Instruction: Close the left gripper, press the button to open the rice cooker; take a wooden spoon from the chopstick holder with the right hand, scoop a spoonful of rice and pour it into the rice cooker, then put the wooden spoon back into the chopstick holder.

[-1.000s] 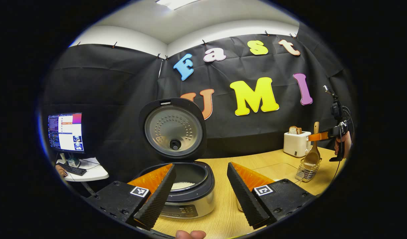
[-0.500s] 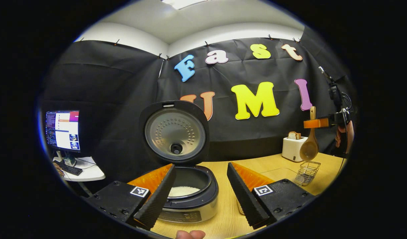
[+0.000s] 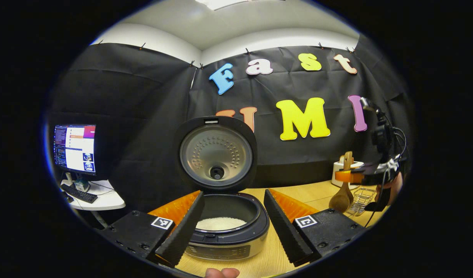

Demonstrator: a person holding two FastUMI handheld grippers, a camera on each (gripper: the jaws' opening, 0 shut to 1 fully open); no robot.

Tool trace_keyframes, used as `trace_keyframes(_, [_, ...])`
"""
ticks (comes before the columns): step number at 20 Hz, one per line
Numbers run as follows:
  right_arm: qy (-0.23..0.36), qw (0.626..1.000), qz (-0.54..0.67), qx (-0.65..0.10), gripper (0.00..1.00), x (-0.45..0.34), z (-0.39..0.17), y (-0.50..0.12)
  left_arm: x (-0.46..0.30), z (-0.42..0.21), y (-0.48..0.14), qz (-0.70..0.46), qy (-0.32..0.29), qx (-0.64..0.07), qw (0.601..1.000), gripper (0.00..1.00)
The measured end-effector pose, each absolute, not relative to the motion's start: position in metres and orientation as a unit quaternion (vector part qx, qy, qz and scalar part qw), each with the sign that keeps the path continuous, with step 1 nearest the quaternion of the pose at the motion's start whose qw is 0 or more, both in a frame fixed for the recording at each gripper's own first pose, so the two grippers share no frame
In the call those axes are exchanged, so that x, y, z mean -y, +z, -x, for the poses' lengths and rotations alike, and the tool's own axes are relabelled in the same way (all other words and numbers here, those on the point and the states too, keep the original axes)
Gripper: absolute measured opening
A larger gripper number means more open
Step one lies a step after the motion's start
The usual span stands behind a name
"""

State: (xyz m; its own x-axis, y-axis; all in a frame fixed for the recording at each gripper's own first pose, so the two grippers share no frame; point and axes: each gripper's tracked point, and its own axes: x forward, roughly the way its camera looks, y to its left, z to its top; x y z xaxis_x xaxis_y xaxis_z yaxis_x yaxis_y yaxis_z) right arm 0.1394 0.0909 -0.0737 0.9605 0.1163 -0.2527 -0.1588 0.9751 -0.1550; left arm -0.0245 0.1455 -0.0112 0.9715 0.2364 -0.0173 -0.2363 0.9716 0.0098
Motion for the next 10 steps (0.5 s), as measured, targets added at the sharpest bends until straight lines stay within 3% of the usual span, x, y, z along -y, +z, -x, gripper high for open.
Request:
trace_keyframes(7, [0.008, 0.978, 0.164, -0.13, 0.0, -0.109, -0.148, -0.111, -0.164, 0.027, -0.012, 0.006, 0.128, -0.004, 0.992, 0.99])
trace_keyframes(10, [0.041, 0.98, 0.124, -0.152, 0.0, -0.139, -0.148, -0.129, -0.175, 0.031, -0.012, 0.014, 0.139, -0.001, 0.99, 0.99])
